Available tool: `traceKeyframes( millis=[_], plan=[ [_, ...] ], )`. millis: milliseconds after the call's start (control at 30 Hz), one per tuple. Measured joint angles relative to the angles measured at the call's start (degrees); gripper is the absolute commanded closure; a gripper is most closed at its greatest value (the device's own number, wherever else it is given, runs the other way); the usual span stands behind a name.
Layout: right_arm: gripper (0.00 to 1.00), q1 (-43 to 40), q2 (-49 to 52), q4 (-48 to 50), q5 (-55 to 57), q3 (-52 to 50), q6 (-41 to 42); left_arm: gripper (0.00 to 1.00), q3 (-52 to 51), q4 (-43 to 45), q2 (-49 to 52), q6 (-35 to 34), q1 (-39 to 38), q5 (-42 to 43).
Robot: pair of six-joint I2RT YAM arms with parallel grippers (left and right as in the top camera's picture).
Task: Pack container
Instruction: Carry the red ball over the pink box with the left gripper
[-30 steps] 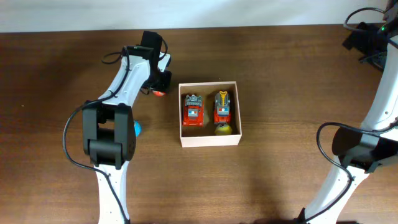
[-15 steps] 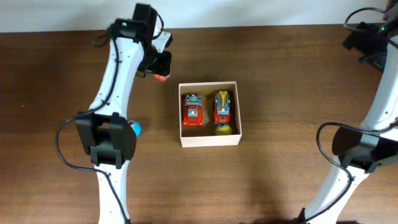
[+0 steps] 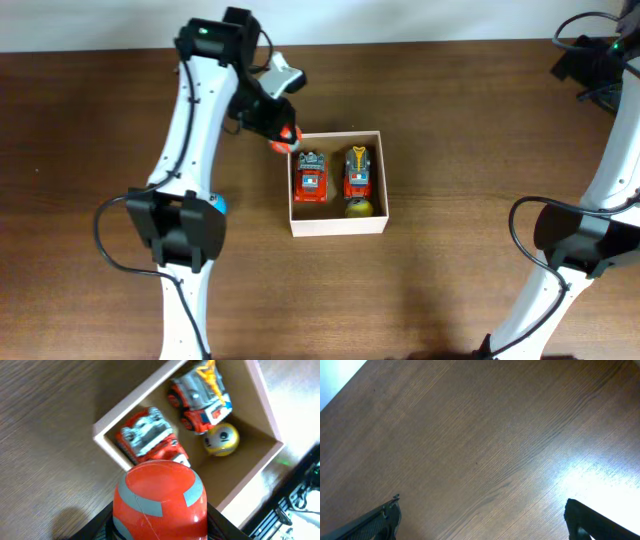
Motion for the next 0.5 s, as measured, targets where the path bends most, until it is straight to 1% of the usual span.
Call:
traceKeyframes(
  millis=[167,333,500],
  plan=[
    [0.01,0.0,0.0,0.0,0.0,0.0,0.0,0.54,0.0,0.0,0.0,0.6,-4.2,0.1],
    [0.01,0.0,0.0,0.0,0.0,0.0,0.0,0.54,-1.1,0.0,0.0,-0.5,-8.6,-2.9],
    [0.01,0.0,0.0,0.0,0.0,0.0,0.0,0.55,-5.3,0.0,0.0,-1.4,-12.6,-6.1]
  ],
)
